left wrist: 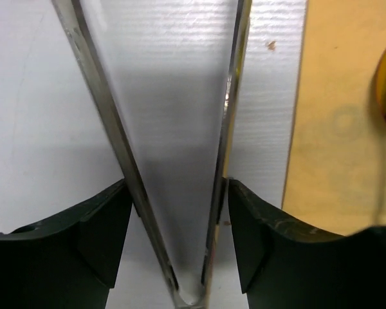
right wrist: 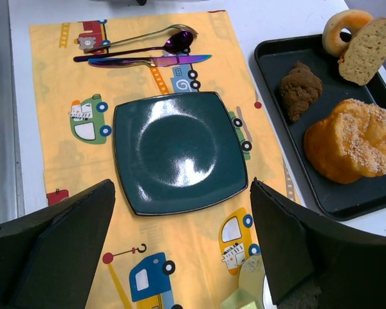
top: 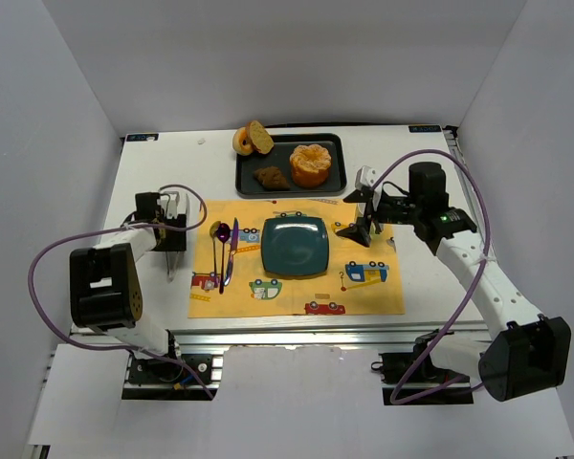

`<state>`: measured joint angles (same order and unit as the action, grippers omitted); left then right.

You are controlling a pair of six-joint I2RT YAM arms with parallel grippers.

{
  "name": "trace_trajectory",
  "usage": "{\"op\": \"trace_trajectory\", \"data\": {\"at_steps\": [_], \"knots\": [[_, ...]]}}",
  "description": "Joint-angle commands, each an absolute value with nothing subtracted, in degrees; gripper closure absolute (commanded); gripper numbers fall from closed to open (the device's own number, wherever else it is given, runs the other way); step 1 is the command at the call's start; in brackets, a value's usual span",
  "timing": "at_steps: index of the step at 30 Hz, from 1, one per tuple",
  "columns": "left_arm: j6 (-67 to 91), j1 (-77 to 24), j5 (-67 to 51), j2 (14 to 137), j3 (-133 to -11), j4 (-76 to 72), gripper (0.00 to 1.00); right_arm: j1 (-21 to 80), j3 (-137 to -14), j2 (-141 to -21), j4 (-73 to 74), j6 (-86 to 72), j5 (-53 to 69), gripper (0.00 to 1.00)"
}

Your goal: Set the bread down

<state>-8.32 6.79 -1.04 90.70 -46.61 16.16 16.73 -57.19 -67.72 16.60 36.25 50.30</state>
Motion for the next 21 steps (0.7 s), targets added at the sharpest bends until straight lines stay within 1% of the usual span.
{"op": "trace_trajectory", "data": {"at_steps": [1,2,4,6,10,12,13,15,16,19,21], "knots": [[-7.9,8.3,-6.8,93.6,-44.0,14.2,0.35,16.0,-56.6,-65.7,15.6,35.6,51.2,0.11],[-7.3,8.5,-7.5,93.8,-43.9,13.8,0.5,16.0,-56.4,-65.6,15.6,35.5,51.2,0.11],[-6.7,9.1,-8.2,94.0,-43.6,13.5,0.68,15.6,-56.3,-65.5,15.6,35.3,51.2,0.11],[-6.2,9.2,-7.3,93.3,-43.1,13.4,0.78,15.5,-56.3,-65.3,15.5,35.2,51.2,0.11],[-4.8,9.1,-5.8,89.1,-44.3,14.9,0.86,14.9,-56.1,-65.0,15.5,35.2,51.2,0.11],[-2.2,9.1,-6.7,86.6,-46.7,16.1,0.88,14.7,-55.9,-65.1,15.3,35.2,51.2,0.11],[-1.0,9.1,-9.1,85.3,-47.7,16.3,0.88,14.5,-55.9,-65.0,15.2,35.1,51.2,0.11],[4.1,8.5,-12.5,81.5,-50.0,15.3,0.86,14.2,-55.5,-65.0,14.6,34.4,51.1,0.11],[5.8,7.9,-13.9,80.3,-50.4,14.5,0.82,14.1,-55.4,-65.0,14.2,34.2,51.1,0.11],[12.6,4.8,-18.5,77.8,-52.0,10.9,0.75,13.7,-54.8,-64.7,13.3,33.3,51.2,0.11],[16.5,1.8,-19.9,78.4,-53.6,10.2,0.72,13.6,-54.7,-64.6,13.0,33.0,51.2,0.11]]}}
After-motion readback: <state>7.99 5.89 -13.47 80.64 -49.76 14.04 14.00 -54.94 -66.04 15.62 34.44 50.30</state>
